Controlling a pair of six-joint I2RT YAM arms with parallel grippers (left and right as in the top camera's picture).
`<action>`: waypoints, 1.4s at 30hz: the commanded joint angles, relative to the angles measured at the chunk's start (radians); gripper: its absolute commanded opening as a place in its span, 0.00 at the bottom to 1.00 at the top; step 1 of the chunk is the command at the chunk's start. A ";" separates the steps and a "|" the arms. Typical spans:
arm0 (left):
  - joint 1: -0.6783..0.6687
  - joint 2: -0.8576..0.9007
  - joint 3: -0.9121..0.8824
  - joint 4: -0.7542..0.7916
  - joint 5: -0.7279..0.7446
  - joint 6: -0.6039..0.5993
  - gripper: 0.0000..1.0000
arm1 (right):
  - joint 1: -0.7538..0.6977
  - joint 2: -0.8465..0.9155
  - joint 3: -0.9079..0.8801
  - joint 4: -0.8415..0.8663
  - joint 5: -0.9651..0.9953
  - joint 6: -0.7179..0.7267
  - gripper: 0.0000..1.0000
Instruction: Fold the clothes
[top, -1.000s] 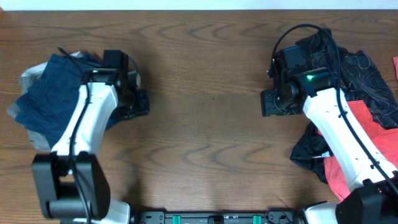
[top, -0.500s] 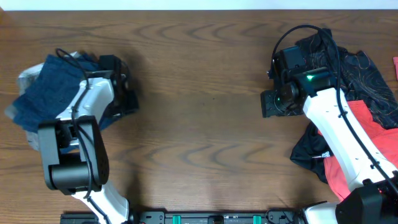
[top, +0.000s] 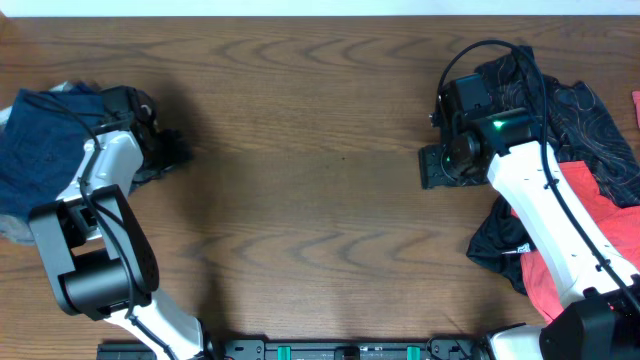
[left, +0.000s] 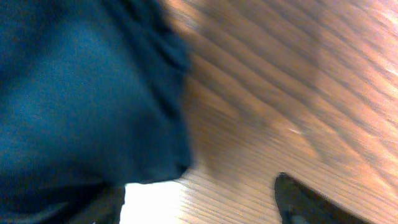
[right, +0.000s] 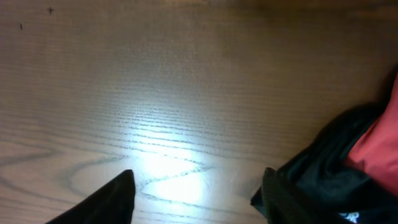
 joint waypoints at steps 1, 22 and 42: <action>-0.051 -0.001 0.026 -0.024 0.128 0.029 0.94 | -0.027 -0.006 0.010 0.023 -0.017 0.035 0.78; -0.475 -0.058 0.005 -0.718 0.026 0.101 0.98 | -0.379 -0.034 0.002 -0.261 -0.255 0.002 0.99; -0.650 -1.634 -0.457 -0.263 -0.046 0.008 0.98 | -0.339 -1.125 -0.585 0.273 -0.153 -0.033 0.99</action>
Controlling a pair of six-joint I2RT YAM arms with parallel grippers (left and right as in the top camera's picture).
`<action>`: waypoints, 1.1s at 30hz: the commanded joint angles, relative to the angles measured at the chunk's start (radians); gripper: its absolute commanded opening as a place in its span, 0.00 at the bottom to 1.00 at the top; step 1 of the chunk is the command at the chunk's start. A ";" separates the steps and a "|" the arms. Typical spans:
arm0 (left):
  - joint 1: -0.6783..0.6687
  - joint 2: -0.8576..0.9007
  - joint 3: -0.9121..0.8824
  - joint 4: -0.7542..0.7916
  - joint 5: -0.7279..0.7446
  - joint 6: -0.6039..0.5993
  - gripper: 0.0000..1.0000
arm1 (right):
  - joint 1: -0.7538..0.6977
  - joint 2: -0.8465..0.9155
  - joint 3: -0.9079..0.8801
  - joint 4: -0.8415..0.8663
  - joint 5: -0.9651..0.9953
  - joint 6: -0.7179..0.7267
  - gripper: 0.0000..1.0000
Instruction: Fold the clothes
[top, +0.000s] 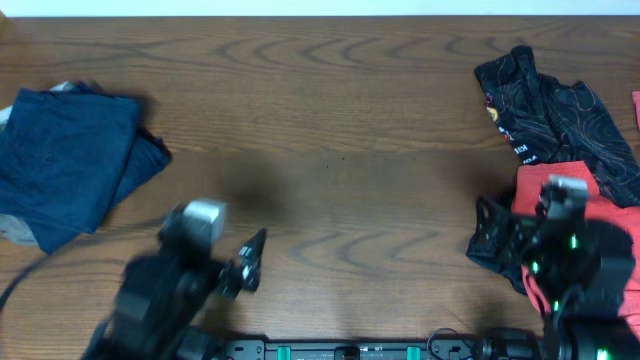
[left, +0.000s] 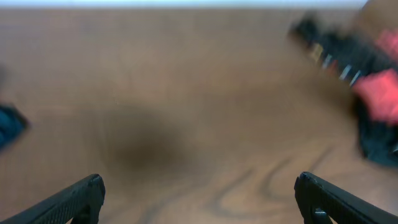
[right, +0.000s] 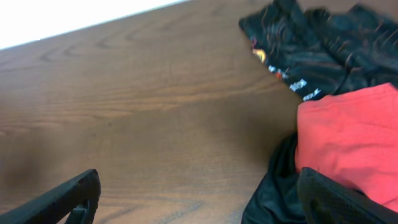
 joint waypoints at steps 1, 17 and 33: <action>-0.007 -0.175 -0.017 0.007 -0.023 -0.012 0.98 | 0.008 -0.098 -0.024 -0.029 0.020 -0.014 0.99; -0.007 -0.336 0.000 -0.144 -0.023 -0.012 0.98 | 0.008 -0.166 -0.024 -0.320 0.020 -0.014 0.99; -0.007 -0.336 -0.001 -0.345 -0.023 -0.012 0.98 | 0.070 -0.397 -0.077 -0.198 0.077 -0.007 0.99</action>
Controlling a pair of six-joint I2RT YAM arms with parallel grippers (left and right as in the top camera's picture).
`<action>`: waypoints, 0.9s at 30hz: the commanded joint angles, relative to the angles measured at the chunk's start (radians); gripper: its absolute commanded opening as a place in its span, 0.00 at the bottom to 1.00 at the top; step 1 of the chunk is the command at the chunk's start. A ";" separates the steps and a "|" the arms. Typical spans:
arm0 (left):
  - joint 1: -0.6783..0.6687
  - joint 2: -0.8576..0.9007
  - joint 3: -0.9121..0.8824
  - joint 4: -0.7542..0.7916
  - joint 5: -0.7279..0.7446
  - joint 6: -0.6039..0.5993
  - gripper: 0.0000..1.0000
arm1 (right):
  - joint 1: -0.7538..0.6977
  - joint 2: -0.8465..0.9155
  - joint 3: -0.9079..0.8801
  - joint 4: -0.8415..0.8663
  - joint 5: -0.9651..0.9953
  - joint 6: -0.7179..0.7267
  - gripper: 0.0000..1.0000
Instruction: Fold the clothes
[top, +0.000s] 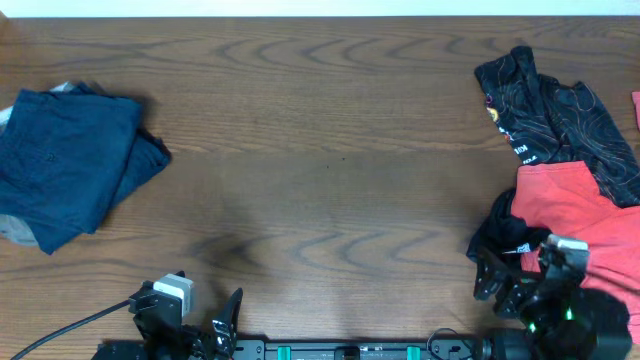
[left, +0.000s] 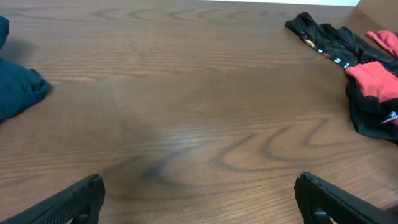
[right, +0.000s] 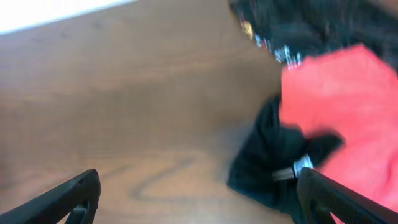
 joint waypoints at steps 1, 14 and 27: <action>-0.003 0.005 -0.001 -0.001 -0.008 -0.009 0.98 | 0.034 -0.108 -0.058 0.087 0.016 -0.043 0.99; -0.003 0.005 -0.001 -0.001 -0.008 -0.009 0.98 | 0.050 -0.183 -0.525 0.985 -0.032 -0.321 0.99; -0.003 0.005 -0.001 -0.001 -0.008 -0.009 0.98 | 0.050 -0.182 -0.706 0.991 -0.047 -0.337 0.99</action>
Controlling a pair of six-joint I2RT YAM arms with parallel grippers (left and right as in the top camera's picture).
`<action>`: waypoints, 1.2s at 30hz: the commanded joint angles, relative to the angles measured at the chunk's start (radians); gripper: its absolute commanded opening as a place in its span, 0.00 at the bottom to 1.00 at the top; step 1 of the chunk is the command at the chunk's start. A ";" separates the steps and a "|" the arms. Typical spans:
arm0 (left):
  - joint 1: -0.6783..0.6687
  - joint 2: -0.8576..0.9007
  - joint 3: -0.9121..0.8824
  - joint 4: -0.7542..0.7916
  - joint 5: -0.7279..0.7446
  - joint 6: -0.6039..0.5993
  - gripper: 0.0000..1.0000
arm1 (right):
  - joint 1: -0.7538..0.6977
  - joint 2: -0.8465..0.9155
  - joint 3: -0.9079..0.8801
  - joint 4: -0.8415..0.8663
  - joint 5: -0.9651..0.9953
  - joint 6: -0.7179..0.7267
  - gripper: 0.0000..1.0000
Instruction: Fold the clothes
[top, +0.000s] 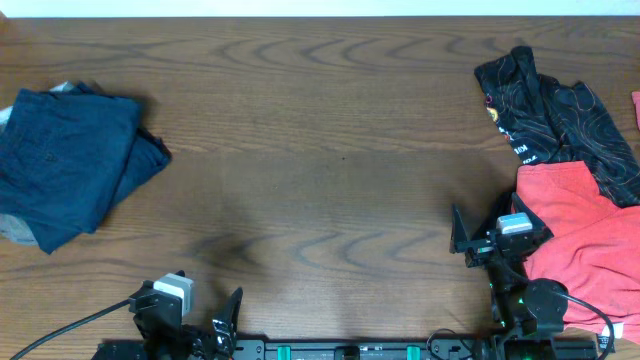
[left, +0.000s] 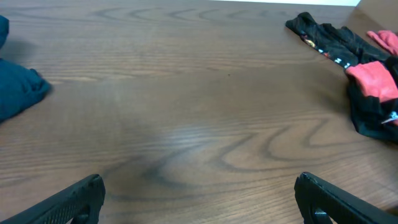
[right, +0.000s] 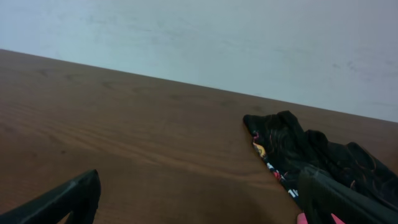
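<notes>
A folded dark blue garment (top: 70, 165) lies at the table's left; its edge (left: 18, 93) shows in the left wrist view. At the right, a black patterned garment (top: 545, 110) (right: 311, 152) lies crumpled, with a red garment (top: 585, 240) (left: 373, 81) below it. My left gripper (top: 190, 322) (left: 199, 202) sits low at the front edge, open and empty. My right gripper (top: 490, 228) (right: 199, 199) stands open and empty just left of the red garment, facing the far wall.
The brown wooden table (top: 320, 180) spreads between the two piles. A pale wall (right: 199, 43) rises behind its far edge. A pink scrap (top: 636, 100) shows at the right border. The arm bases run along the front edge (top: 350, 350).
My right gripper has come up and forward from the front edge to beside the red garment, and its camera now looks level across the table at the wall. The left arm is unchanged.
First my left gripper was at the blue garment and my right beside the black one at the far right. Then both arms were back near the front, open and empty, the blue garment lying folded. Both then sat low at the front edge; now the right has risen.
</notes>
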 joint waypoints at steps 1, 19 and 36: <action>-0.003 0.003 0.000 0.000 -0.008 -0.009 0.98 | 0.010 -0.008 -0.001 -0.004 -0.005 -0.015 0.99; -0.003 0.003 0.000 0.000 -0.008 -0.009 0.98 | 0.010 -0.008 -0.001 -0.004 -0.005 -0.015 0.99; 0.238 0.002 -0.086 0.078 -0.008 0.027 0.98 | 0.010 -0.008 -0.001 -0.004 -0.005 -0.015 0.99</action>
